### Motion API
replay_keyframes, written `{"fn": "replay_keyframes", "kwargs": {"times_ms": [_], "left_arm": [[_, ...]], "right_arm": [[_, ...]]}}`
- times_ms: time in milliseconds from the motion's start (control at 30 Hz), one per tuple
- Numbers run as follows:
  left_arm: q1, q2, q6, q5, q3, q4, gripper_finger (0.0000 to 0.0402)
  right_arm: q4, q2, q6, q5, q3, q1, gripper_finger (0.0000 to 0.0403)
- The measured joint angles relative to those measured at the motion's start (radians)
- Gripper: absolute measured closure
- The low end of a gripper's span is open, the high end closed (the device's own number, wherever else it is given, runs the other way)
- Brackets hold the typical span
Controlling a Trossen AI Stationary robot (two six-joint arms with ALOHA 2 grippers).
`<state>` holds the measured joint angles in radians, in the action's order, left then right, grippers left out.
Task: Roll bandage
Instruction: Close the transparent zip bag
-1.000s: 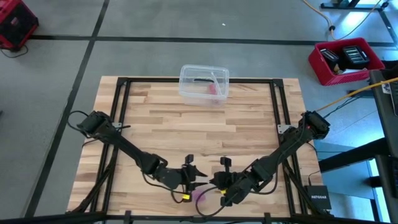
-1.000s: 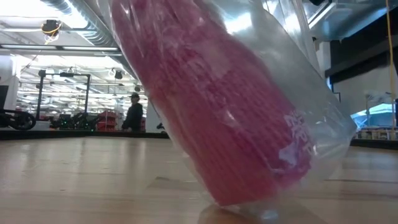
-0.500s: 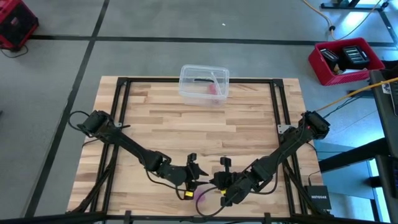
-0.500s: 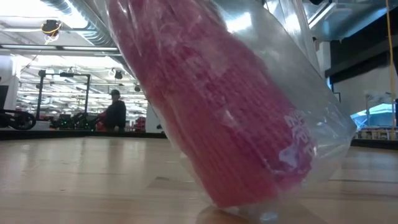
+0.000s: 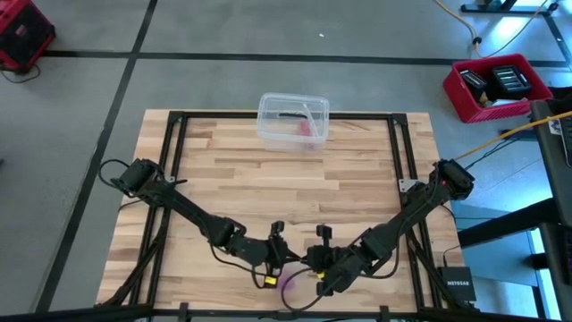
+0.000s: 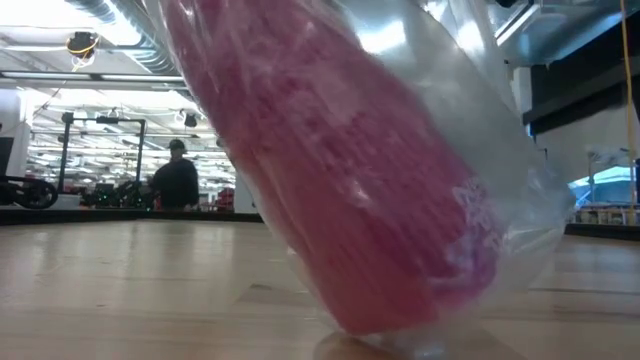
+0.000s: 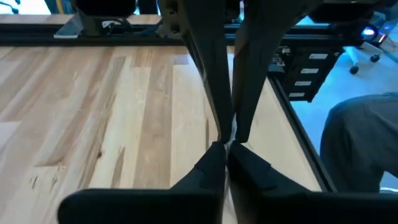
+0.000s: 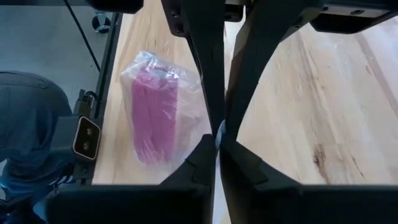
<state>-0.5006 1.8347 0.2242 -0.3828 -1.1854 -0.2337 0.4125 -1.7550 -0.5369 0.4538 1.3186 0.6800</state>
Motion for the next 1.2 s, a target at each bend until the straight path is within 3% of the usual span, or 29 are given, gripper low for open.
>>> {"fn": "replay_keyframes", "kwargs": {"times_ms": [167,367,533,800,1200], "left_arm": [[-0.001,0.000,-0.018,0.004,0.000,-0.025,0.0400],[-0.019,0.002,-0.047,-0.044,0.000,-0.084,0.0401],[-0.036,0.000,-0.088,-0.054,0.000,-0.152,0.0401],[-0.042,-0.002,-0.120,-0.053,-0.001,-0.191,0.0401],[-0.037,-0.002,-0.132,-0.050,-0.001,-0.227,0.0401]], "right_arm": [[0.016,0.001,-0.007,-0.027,0.011,-0.003,0.0372],[0.223,0.005,-0.030,-0.041,0.124,0.008,0.0359],[0.286,0.028,-0.028,0.065,0.140,0.073,0.0348],[0.140,0.030,0.024,0.451,0.067,0.183,0.0345],[0.049,0.022,0.052,0.428,0.058,0.162,0.0345]]}}
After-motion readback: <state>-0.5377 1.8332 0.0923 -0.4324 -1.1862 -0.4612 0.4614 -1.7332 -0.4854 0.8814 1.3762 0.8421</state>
